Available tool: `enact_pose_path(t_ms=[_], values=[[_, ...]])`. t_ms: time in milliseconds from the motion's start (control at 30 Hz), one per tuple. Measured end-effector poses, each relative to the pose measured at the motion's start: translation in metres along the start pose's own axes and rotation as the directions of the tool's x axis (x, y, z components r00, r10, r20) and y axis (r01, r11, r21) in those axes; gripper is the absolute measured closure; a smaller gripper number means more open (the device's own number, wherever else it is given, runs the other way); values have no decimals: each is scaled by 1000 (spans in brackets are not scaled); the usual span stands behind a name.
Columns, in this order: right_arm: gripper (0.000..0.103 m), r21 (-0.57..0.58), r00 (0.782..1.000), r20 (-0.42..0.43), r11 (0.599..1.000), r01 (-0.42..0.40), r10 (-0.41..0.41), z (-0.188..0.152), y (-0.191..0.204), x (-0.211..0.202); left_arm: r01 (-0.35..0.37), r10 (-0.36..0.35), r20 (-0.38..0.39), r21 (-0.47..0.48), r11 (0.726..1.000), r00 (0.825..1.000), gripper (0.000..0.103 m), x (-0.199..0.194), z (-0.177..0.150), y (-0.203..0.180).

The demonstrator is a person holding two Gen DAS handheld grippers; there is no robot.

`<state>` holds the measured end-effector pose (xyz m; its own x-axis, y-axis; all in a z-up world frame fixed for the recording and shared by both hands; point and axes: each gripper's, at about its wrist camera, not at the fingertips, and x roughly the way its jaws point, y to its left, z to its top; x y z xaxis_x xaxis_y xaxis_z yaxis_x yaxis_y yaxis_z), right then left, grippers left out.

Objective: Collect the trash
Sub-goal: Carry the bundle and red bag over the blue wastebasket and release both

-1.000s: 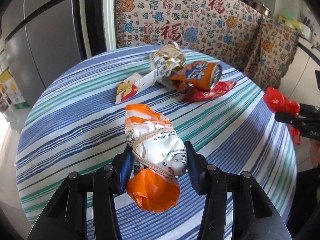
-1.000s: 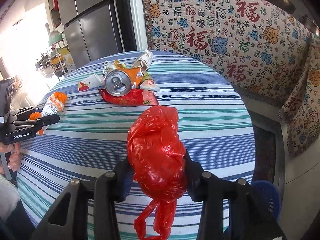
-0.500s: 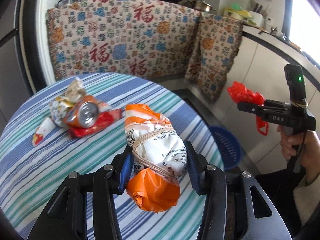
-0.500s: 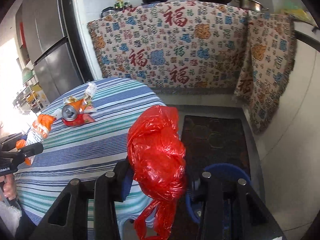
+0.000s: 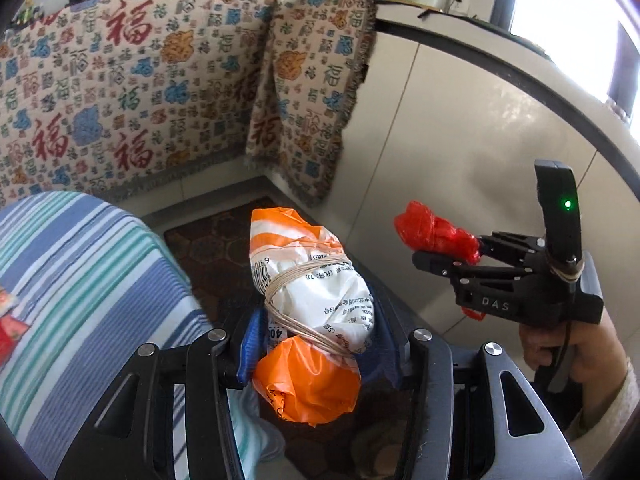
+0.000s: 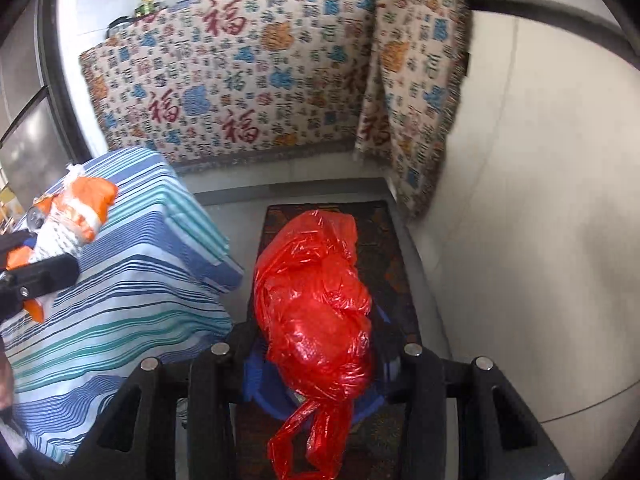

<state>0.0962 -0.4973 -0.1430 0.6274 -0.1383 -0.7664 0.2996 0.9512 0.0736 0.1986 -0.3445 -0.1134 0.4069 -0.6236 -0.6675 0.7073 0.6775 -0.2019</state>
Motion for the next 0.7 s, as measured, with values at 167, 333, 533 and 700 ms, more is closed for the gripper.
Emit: enact_pose_path(t_ms=[167,333,533,700], values=[[59,39,999,-33,999,16,-14,1,-30,20,29,-29,-33,7,1000,999,54,42,14,-20],[59,63,998,-61,998,31,-27,0,-46,42,42,-42,-56,-13,999,998,53,69,23,-27],[59,72,996,-86,997,19,-13,-5,-53,55,46,-49,-90,-33,998,995,53,97,27,-24],[57,65,996,-95,998,8,-1,-6,-53,63,54,-58,-115,-30,998,992,53,117,27,-27]])
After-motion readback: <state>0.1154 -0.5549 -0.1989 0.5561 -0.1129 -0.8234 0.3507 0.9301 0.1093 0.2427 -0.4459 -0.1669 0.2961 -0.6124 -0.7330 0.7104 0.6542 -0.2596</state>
